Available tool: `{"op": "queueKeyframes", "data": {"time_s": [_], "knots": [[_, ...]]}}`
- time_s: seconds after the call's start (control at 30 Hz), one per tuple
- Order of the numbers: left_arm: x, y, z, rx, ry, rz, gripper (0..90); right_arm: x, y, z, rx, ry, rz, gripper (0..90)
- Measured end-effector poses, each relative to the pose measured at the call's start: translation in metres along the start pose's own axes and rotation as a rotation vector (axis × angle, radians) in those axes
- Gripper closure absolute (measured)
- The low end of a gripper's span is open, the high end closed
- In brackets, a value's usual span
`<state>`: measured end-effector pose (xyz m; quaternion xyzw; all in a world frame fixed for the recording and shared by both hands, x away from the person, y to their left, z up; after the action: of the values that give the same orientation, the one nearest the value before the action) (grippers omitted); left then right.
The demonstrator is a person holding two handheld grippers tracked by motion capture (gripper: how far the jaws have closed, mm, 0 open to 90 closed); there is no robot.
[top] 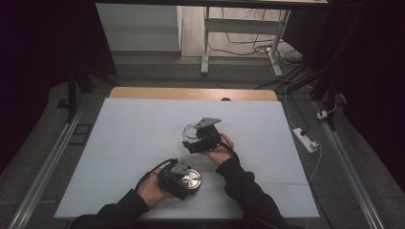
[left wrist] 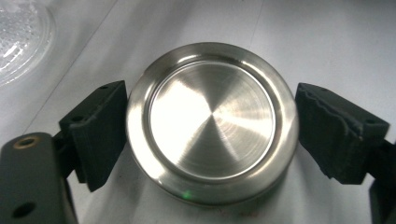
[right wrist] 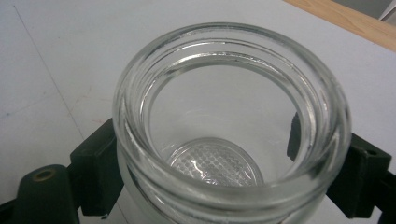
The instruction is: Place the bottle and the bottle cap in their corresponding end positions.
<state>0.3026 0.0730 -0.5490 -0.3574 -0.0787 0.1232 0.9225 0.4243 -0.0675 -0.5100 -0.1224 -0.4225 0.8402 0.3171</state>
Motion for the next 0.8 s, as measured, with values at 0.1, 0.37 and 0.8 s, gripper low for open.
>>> {"op": "queueKeyframes", "data": {"time_s": [0.1, 0.37, 0.8], "knots": [[0.001, 0.0, 0.001, -0.002, 0.001, 0.002, 10.8, 0.0, 0.0, 0.0, 0.001, -0.003, -0.009, 13.9], [0.002, 0.001, 0.004, -0.008, 0.0, -0.002, 7.0, 0.0, 0.0, 0.0, 0.009, -0.023, -0.016, 8.5], [0.008, 0.006, 0.015, -0.045, -0.011, 0.04, 4.7, 0.001, -0.006, 0.01, -0.03, -0.029, -0.01, 1.2]]}}
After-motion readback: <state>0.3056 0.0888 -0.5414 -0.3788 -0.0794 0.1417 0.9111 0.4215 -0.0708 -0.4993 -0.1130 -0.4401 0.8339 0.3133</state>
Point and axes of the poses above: each handheld gripper's, and its own axes: z roughly backward along the jaws, y roughly out of its underside, x roughly to its left, the point moved 1 cm from there along -z, roughly forward along the jaws, and after that the axes turned 7 degrees about -z, right-handed, at the moved point
